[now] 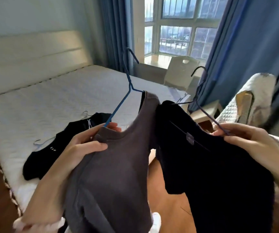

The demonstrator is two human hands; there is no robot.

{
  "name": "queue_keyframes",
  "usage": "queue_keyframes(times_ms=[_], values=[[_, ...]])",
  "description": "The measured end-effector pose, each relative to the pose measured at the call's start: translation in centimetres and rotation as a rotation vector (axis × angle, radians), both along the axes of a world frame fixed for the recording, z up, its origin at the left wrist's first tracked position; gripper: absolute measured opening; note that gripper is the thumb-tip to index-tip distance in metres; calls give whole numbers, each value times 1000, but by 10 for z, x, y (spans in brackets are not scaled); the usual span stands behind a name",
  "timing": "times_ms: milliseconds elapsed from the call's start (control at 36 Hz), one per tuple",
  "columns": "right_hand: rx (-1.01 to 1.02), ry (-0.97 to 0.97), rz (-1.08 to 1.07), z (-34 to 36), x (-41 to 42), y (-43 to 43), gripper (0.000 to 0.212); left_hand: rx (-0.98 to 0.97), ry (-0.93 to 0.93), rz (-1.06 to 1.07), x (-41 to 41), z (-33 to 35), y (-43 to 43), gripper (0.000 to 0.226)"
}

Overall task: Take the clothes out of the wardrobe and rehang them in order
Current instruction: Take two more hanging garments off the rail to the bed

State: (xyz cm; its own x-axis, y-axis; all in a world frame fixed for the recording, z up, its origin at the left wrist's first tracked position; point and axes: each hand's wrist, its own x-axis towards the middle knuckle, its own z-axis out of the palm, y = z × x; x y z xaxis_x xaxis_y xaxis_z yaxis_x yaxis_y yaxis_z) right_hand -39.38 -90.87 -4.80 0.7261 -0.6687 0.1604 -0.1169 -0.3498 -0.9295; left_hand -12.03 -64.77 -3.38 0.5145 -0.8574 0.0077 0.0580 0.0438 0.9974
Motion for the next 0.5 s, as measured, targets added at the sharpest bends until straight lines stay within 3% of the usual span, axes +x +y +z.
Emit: queue_keyframes(times_ms=[222,306,417,500], values=[[67,61,-4,-22,61,-119,20,31,59,-81,73,-39,-127,48],[88,78,34,-25,96,-173,64,24,115,-48,108,-49,-174,45],[74,91,74,-24,145,-240,77,14,196,-1,153,-58,-227,50],[148,73,102,-23,176,-285,72,22,239,26,185,-64,-259,52]])
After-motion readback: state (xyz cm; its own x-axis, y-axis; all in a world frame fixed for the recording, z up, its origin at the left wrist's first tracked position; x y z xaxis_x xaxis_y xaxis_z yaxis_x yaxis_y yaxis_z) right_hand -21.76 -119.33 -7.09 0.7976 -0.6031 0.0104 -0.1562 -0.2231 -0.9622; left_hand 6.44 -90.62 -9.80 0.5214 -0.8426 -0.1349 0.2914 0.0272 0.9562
